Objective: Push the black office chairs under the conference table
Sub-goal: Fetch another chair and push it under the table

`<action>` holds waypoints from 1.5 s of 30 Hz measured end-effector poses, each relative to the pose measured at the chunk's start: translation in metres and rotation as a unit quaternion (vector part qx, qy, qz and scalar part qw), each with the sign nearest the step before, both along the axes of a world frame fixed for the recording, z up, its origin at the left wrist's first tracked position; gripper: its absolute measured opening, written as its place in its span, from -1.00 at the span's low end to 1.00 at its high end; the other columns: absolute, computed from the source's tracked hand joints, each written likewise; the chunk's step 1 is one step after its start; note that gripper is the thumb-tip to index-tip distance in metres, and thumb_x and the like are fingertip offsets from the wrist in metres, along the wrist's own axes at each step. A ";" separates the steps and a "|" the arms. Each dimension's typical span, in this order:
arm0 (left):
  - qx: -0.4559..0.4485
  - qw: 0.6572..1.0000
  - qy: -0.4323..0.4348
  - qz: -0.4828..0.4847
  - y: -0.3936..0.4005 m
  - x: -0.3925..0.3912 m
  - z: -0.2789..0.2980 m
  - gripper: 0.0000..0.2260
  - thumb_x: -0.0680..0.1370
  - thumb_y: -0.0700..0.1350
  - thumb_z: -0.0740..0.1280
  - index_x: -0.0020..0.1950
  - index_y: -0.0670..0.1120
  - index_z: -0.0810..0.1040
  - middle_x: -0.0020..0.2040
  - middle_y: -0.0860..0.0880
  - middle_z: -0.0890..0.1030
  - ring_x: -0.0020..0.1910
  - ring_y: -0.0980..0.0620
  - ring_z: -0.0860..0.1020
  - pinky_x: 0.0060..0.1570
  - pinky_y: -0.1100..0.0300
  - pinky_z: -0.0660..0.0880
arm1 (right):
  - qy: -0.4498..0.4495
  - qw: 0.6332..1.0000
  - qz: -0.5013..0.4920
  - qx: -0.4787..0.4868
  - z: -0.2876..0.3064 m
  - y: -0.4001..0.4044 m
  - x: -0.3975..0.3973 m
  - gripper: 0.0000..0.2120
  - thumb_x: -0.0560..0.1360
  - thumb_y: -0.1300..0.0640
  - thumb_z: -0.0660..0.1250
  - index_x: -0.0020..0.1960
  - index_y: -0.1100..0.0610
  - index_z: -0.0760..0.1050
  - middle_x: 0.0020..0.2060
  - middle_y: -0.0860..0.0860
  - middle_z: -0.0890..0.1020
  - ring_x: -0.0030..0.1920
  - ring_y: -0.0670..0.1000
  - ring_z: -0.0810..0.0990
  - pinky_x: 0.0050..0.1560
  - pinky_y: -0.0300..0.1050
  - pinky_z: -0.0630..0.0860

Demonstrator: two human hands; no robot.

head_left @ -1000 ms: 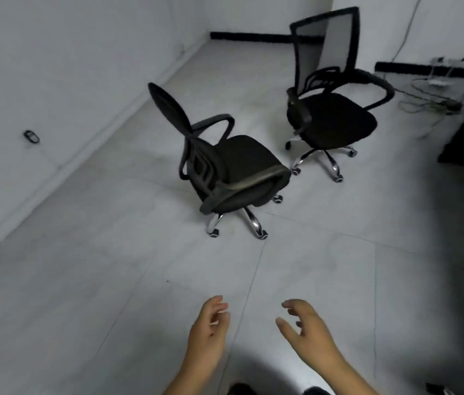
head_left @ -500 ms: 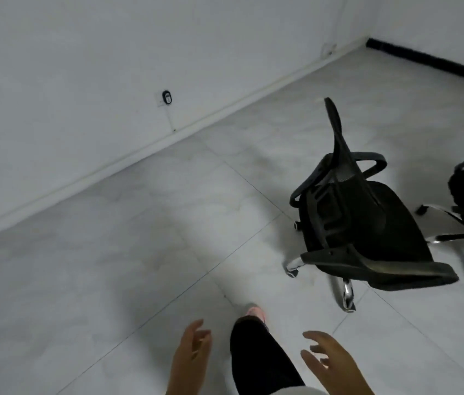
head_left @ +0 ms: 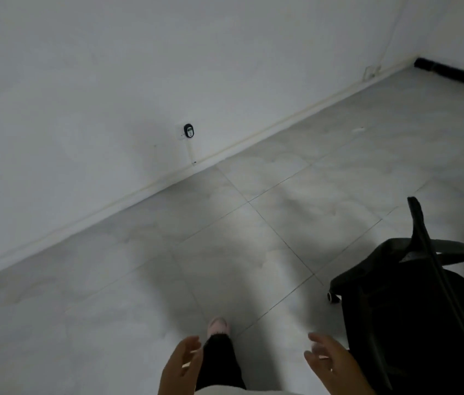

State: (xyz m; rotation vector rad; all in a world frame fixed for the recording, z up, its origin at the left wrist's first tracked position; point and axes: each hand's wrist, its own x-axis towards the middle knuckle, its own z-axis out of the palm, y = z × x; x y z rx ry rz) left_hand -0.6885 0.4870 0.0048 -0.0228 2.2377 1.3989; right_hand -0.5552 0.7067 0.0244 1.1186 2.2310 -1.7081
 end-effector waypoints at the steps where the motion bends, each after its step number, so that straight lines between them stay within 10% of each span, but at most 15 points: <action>1: -0.001 1.000 -0.001 -0.008 0.011 -0.021 -0.002 -0.67 0.46 -0.37 0.28 -0.18 0.10 0.44 -0.18 0.07 0.58 -0.36 0.45 0.51 -0.35 0.60 0.39 | 0.002 1.000 0.003 -0.001 -0.003 0.011 -0.020 -0.64 0.33 0.08 0.46 -0.10 -0.28 0.37 0.08 0.07 0.53 -0.04 -0.21 0.48 -0.18 -0.44 0.40; 11: 0.030 0.948 0.091 -0.303 0.199 -0.263 0.037 -0.73 0.51 -0.25 0.26 -0.11 0.16 0.38 -0.11 0.16 0.52 -0.19 0.48 0.48 -0.22 0.59 0.39 | 0.061 0.975 -0.210 0.048 0.011 0.096 -0.201 -0.73 0.46 0.24 0.30 -0.08 -0.13 0.38 -0.07 -0.18 0.46 -0.05 -0.23 0.46 -0.16 -0.49 0.35; 18: -0.008 0.896 0.023 -0.443 0.291 -0.288 0.000 -0.84 0.47 -0.13 0.29 0.05 -0.05 0.47 -0.12 0.04 0.54 -0.22 0.38 0.53 -0.28 0.59 0.38 | -0.008 0.920 -0.392 0.017 -0.003 0.126 -0.188 -0.75 0.46 0.20 0.31 0.10 0.00 0.39 -0.02 0.03 0.47 0.03 -0.01 0.49 -0.01 -0.24 0.32; 24: 0.026 0.836 0.020 -0.547 0.380 -0.265 0.005 -0.83 0.47 -0.22 0.29 -0.04 0.04 0.47 -0.09 0.08 0.56 -0.20 0.36 0.54 -0.23 0.61 0.36 | 0.001 0.907 -0.410 0.094 0.005 0.180 -0.195 -0.68 0.50 0.16 0.27 0.24 0.09 0.36 0.03 -0.05 0.43 0.03 -0.15 0.41 -0.10 -0.56 0.32; 31: 0.069 0.701 0.047 -0.709 0.465 -0.222 0.027 -0.82 0.52 -0.26 0.23 0.07 -0.04 0.39 -0.05 0.05 0.52 -0.07 0.28 0.46 -0.20 0.65 0.33 | 0.038 0.791 -0.595 0.140 0.010 0.168 -0.166 -0.74 0.45 0.07 0.32 0.11 -0.06 0.37 0.00 -0.22 0.44 0.10 -0.09 0.48 -0.05 -0.57 0.36; 37: 0.137 0.591 0.080 -0.791 0.483 -0.160 0.042 -0.86 0.52 -0.10 0.24 0.04 0.08 0.36 -0.05 0.23 0.44 0.00 0.22 0.48 -0.03 0.51 0.42 | -0.025 0.592 -0.767 0.247 0.018 0.097 -0.127 -0.79 0.31 -0.38 0.24 -0.06 -0.52 0.34 0.01 -0.39 0.50 0.03 -0.23 0.50 -0.03 -0.52 0.41; 42: 0.346 0.420 0.240 -0.804 0.509 -0.107 0.061 -0.64 0.52 0.18 0.07 0.03 -0.03 0.50 -0.03 0.17 0.55 0.06 0.39 0.41 0.12 0.59 0.29 | -0.231 0.487 -0.724 0.429 0.050 0.078 -0.081 -0.49 0.44 -0.37 0.00 0.07 -0.01 0.41 0.02 0.01 0.60 0.03 -0.07 0.43 0.02 -0.30 0.38; 45: 0.262 0.269 0.309 -0.874 0.516 -0.074 0.071 -0.56 0.48 0.15 0.09 0.21 -0.07 0.46 0.15 0.01 0.55 0.16 0.12 0.46 0.16 0.28 0.40 | -0.391 0.533 -0.645 0.384 0.051 0.081 -0.043 -0.39 0.45 -0.38 -0.10 0.10 0.08 0.37 0.01 0.18 0.62 0.09 0.06 0.38 0.00 0.18 0.51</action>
